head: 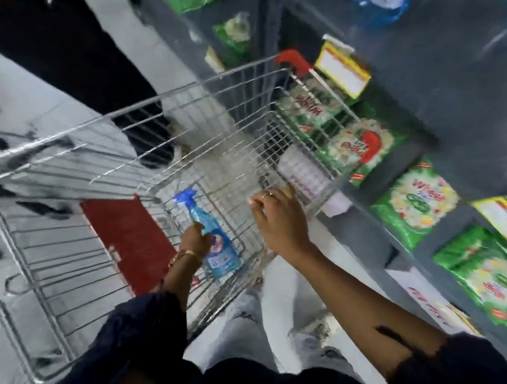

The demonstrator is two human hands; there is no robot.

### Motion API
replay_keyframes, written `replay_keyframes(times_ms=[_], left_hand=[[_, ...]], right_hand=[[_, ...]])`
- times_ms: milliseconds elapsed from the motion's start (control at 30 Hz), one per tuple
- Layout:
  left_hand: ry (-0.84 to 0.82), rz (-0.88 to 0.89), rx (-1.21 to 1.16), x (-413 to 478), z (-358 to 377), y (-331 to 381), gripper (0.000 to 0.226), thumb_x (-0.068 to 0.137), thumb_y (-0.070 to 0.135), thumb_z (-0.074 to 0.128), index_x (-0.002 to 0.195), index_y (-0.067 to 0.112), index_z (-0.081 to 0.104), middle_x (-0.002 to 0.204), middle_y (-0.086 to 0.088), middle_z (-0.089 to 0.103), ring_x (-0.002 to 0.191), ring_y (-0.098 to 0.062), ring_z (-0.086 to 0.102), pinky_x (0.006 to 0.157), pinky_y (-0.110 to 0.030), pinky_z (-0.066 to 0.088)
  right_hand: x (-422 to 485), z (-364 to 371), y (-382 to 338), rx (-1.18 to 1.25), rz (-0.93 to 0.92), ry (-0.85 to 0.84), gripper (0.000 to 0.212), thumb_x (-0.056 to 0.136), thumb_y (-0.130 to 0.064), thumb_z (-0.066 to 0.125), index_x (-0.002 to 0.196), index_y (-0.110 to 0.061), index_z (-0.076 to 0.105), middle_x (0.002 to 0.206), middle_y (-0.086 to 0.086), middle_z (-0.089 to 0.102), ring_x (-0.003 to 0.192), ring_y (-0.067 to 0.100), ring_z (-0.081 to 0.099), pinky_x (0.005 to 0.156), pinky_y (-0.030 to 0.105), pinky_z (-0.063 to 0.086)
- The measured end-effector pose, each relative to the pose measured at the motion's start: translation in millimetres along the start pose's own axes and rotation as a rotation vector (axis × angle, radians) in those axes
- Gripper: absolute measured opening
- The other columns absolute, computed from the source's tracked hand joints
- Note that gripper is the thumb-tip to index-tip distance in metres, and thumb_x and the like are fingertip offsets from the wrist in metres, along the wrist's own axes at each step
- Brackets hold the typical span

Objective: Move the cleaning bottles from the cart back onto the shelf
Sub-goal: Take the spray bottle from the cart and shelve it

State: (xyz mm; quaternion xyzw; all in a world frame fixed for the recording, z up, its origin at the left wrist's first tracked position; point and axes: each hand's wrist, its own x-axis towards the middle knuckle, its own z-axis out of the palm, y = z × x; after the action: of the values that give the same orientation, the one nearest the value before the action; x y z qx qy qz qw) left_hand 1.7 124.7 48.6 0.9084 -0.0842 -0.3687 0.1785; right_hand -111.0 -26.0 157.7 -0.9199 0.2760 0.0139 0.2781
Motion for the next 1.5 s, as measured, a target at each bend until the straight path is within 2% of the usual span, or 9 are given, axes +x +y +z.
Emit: replay_keyframes(times_ms=[333, 533, 667, 867, 967, 1067, 1167, 1267, 1500], left_hand=[[-0.140, -0.236, -0.086, 63.5, 47.9, -45.5, 0.056, 0.095, 0.029, 0.050, 0.138, -0.004, 0.034, 0.130, -0.031, 0.052, 0.119, -0.045, 0.052, 0.095, -0.044, 0.044], [-0.166, -0.456, -0.509, 72.5, 47.4, -44.7, 0.026, 0.076, 0.010, 0.077, 0.065, 0.007, 0.054, 0.069, -0.008, 0.053, 0.075, -0.022, 0.052, 0.074, -0.033, 0.040], [-0.133, -0.462, -0.607, 64.1, 47.9, -24.1, 0.043, 0.072, 0.003, 0.078, 0.108, -0.007, 0.057, 0.108, -0.019, 0.062, 0.093, -0.026, 0.060, 0.079, -0.043, 0.051], [-0.096, -0.242, -0.620, 39.8, 16.0, 13.8, 0.054, 0.066, 0.005, 0.082, 0.112, 0.001, 0.055, 0.120, -0.022, 0.064, 0.104, -0.034, 0.065, 0.092, -0.048, 0.055], [-0.107, -0.023, -0.727, 14.4, -15.6, 42.9, 0.049, 0.065, -0.002, 0.082, 0.109, 0.003, 0.060, 0.108, -0.018, 0.067, 0.096, -0.031, 0.066, 0.072, -0.035, 0.060], [-0.133, 0.183, -0.797, -16.7, -52.5, 81.1, 0.048, 0.061, -0.005, 0.083, 0.104, 0.004, 0.064, 0.098, -0.013, 0.072, 0.082, -0.019, 0.071, 0.060, -0.022, 0.062], [-0.206, 0.386, -0.833, -54.7, -81.9, 123.5, 0.050, 0.058, -0.009, 0.082, 0.103, 0.005, 0.065, 0.088, -0.003, 0.077, 0.076, -0.013, 0.073, 0.064, -0.025, 0.060], [-0.269, 0.577, -0.811, -92.6, -96.8, 163.1, 0.053, 0.057, -0.006, 0.084, 0.106, 0.002, 0.065, 0.101, -0.015, 0.076, 0.093, -0.031, 0.071, 0.083, -0.040, 0.059], [-0.565, 0.791, -0.721, -144.3, -87.1, 232.5, 0.038, 0.084, -0.013, 0.053, 0.106, 0.018, 0.063, 0.089, 0.014, 0.078, 0.085, -0.001, 0.071, 0.069, -0.015, 0.058]], right_hand=[[13.1, 29.3, 3.9, -0.176, 0.125, -0.066, 0.042, 0.096, -0.042, 0.030, 0.107, -0.020, 0.064, 0.111, 0.006, 0.070, 0.108, 0.033, 0.057, 0.076, 0.039, 0.048], [12.6, 29.3, 2.6, -0.152, 0.148, -0.049, 0.046, 0.094, -0.043, 0.026, 0.114, -0.023, 0.063, 0.114, 0.003, 0.070, 0.110, 0.031, 0.056, 0.074, 0.038, 0.045], [11.2, 29.1, 1.9, -0.145, 0.149, -0.044, 0.037, 0.098, -0.040, 0.034, 0.113, -0.021, 0.061, 0.112, 0.005, 0.070, 0.106, 0.030, 0.057, 0.067, 0.032, 0.035], [9.5, 25.7, 2.7, -0.025, 0.129, -0.011, 0.032, 0.098, -0.039, 0.036, 0.105, -0.021, 0.061, 0.102, 0.002, 0.071, 0.094, 0.022, 0.061, 0.054, 0.019, 0.026], [13.6, 11.2, 5.2, 0.444, 0.230, -0.103, 0.029, 0.097, -0.034, 0.044, 0.117, -0.017, 0.058, 0.118, 0.006, 0.067, 0.108, 0.020, 0.061, 0.084, 0.035, 0.051], [19.1, -21.1, 11.6, 0.825, 0.272, -0.134, 0.037, 0.094, -0.027, 0.053, 0.129, -0.015, 0.051, 0.131, 0.008, 0.059, 0.120, 0.017, 0.055, 0.105, 0.041, 0.045], [15.7, -63.0, 20.3, 1.061, 0.200, -0.168, 0.025, 0.095, -0.024, 0.052, 0.119, -0.022, 0.058, 0.117, 0.007, 0.065, 0.104, 0.010, 0.063, 0.090, 0.027, 0.052], [2.7, -108.3, 29.8, 1.166, 0.165, -0.086, 0.019, 0.091, -0.023, 0.058, 0.108, -0.020, 0.065, 0.105, 0.007, 0.070, 0.096, 0.019, 0.066, 0.087, 0.037, 0.054], [-57.0, -178.7, 67.5, 1.203, 0.118, 0.204, 0.017, 0.091, -0.008, 0.054, 0.101, -0.014, 0.067, 0.086, -0.005, 0.077, 0.080, 0.010, 0.071, 0.061, 0.020, 0.056]])
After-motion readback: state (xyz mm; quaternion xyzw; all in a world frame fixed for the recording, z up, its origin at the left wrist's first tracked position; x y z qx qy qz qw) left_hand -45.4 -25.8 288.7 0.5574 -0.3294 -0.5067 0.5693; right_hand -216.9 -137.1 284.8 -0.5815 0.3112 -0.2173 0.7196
